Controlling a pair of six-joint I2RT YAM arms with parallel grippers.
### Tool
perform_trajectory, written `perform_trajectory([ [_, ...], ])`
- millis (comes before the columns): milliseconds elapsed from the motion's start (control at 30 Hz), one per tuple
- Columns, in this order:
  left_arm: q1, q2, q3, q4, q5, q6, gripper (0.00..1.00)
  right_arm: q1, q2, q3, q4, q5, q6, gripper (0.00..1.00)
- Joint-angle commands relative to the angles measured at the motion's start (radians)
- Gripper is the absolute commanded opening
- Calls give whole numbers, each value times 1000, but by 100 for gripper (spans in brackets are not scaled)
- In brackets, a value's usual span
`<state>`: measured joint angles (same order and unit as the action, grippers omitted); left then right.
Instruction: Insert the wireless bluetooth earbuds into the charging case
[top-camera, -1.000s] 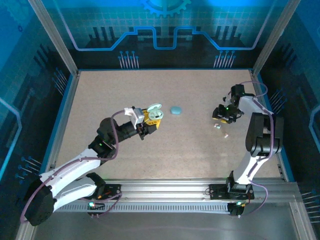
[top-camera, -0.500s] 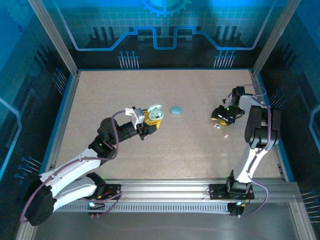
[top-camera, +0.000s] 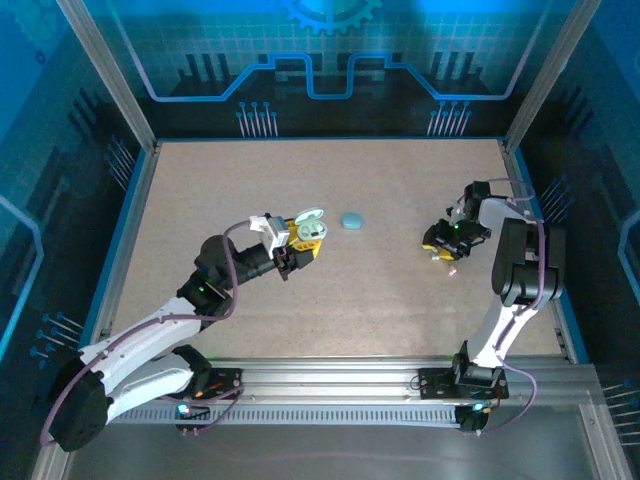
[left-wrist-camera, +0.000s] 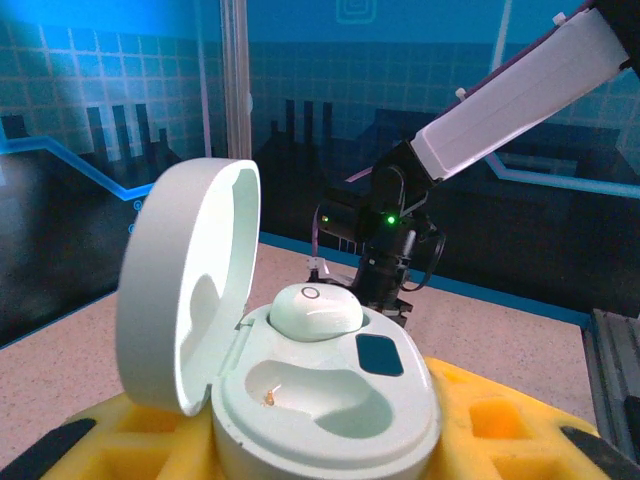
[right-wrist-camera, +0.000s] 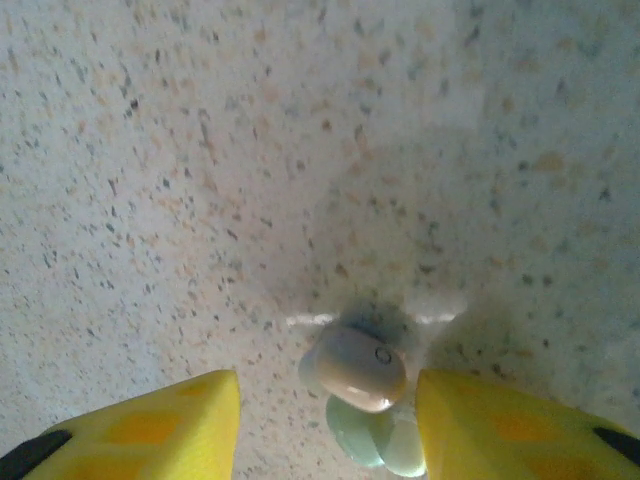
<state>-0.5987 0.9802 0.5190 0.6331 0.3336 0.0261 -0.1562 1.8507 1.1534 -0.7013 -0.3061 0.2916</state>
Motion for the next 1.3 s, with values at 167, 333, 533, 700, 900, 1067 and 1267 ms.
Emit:
perform_trajectory([
  [167, -7, -15, -5, 7, -11, 8, 34, 32, -56, -44, -21, 3, 20, 50],
  [333, -6, -21, -8, 5, -13, 9, 34, 75, -44, -14, -56, 70, -2, 48],
  [533, -6, -34, -10, -8, -19, 11, 34, 86, -42, 6, -82, 194, 17, 48],
  [700, -6, -29, -10, -4, -18, 8, 34, 95, -27, 24, -75, 185, 21, 48],
  [900, -6, -32, -10, -6, -18, 8, 34, 106, 1, 43, -73, 185, 27, 41],
  [1067, -6, -34, -11, -12, -24, 11, 34, 112, 11, 46, -72, 185, 32, 38],
  [1267, -6, -31, -10, -10, -24, 9, 34, 124, 18, 53, -75, 192, 28, 32],
])
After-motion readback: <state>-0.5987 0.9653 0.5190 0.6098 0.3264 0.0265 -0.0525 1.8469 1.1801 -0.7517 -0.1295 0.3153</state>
